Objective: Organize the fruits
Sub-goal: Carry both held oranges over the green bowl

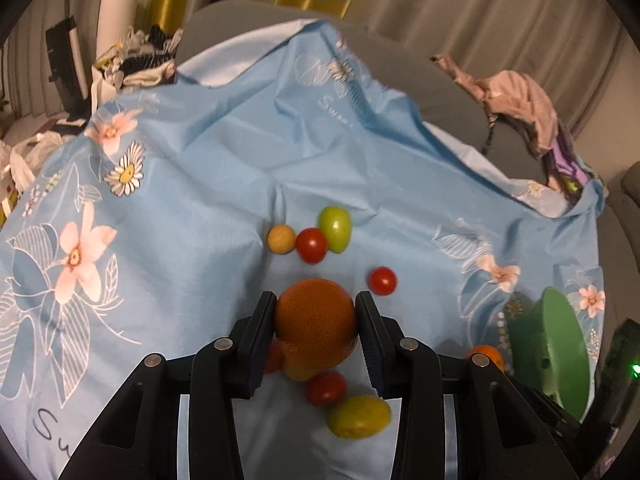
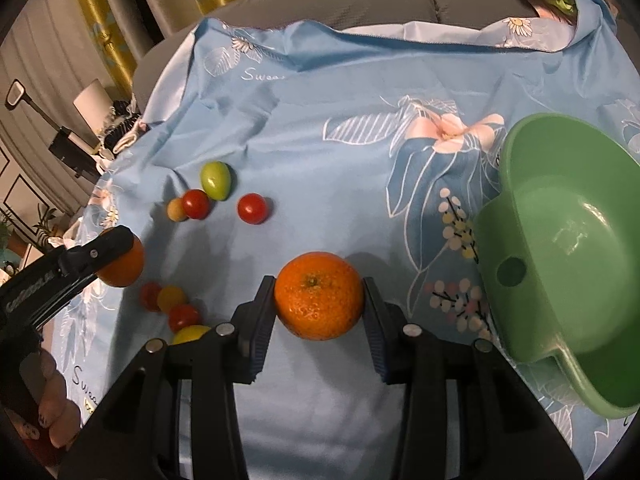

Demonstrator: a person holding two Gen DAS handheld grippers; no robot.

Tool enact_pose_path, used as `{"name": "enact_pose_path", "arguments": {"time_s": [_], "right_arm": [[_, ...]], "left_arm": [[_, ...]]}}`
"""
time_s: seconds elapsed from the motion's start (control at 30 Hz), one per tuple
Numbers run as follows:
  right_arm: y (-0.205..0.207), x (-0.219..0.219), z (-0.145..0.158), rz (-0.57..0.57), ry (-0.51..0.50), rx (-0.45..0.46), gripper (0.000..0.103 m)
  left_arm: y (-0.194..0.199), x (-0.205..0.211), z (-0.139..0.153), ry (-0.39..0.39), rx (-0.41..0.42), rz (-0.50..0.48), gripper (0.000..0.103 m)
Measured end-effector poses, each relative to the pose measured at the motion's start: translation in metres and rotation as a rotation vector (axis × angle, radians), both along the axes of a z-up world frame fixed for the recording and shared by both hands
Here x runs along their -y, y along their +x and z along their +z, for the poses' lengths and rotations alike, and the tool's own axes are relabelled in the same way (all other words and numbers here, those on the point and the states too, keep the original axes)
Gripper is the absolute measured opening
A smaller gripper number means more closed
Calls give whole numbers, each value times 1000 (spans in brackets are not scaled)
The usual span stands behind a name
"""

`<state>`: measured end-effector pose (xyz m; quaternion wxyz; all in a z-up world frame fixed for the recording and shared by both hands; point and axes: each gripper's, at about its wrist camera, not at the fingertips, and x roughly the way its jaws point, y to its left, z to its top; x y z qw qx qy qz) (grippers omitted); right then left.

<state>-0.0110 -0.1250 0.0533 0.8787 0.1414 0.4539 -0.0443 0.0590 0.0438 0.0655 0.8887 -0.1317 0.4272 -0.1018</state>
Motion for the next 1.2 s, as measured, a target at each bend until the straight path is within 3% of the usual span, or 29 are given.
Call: {"name": "enact_pose_path", "arguments": {"time_s": [0.93, 1.2], "right_arm": [[-39, 17, 54, 10, 71, 181, 42], [-53, 38, 69, -29, 79, 242, 42]], "left_arm": [[-49, 35, 43, -12, 162, -113, 40], [-55, 64, 50, 10, 187, -166, 40]]}}
